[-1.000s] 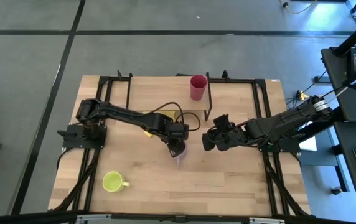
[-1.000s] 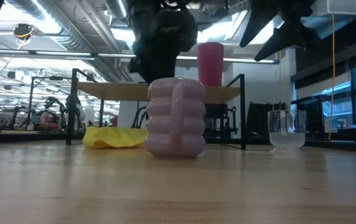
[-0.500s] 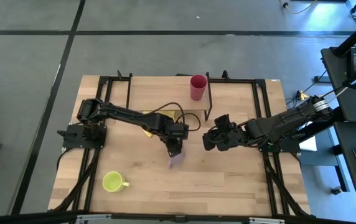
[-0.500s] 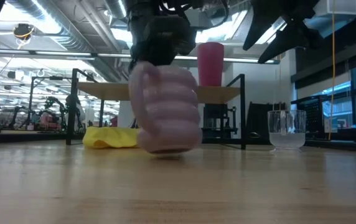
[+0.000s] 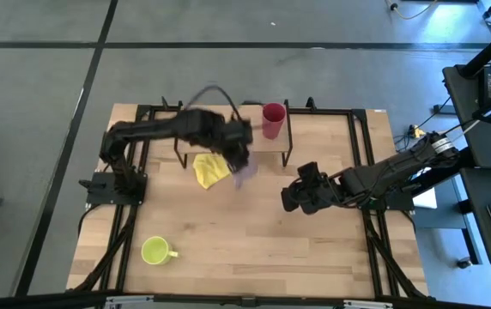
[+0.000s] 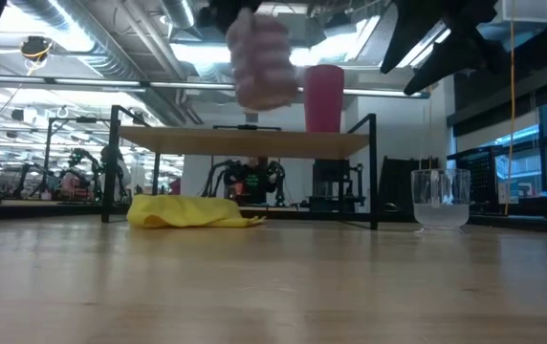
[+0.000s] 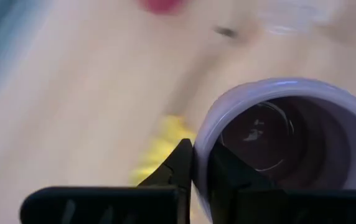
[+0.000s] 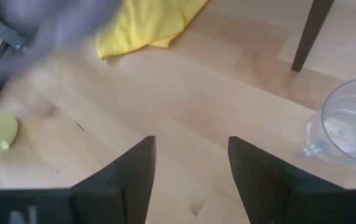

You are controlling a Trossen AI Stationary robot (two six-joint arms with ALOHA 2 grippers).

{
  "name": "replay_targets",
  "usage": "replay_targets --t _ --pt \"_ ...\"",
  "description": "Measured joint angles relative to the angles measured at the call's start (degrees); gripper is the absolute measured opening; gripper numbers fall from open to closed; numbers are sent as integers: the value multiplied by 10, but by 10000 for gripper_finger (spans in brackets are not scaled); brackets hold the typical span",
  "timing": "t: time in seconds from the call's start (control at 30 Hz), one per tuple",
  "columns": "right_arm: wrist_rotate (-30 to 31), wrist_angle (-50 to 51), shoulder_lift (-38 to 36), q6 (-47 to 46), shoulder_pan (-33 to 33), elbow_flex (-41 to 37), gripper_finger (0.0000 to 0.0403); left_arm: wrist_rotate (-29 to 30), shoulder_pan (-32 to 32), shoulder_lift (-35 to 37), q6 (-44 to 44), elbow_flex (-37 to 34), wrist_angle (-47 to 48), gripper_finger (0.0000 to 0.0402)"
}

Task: Stack small to large cups/mugs on shelf
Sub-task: Put the violet mug on the shelf

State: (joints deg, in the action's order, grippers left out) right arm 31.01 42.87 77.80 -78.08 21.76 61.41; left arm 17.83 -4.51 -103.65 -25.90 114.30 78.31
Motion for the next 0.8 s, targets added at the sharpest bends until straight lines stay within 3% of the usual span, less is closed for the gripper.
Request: replay_targets --t 0.13,0.37,0.8 --pt "21 5 0 -28 14 0 203 25 -61 -3 26 27 49 18" --pt "38 10 0 -71 38 0 203 6 -143 -8 69 32 17 18" --pt "56 15 4 -139 71 0 203 -43 -202 -43 130 31 -36 18"
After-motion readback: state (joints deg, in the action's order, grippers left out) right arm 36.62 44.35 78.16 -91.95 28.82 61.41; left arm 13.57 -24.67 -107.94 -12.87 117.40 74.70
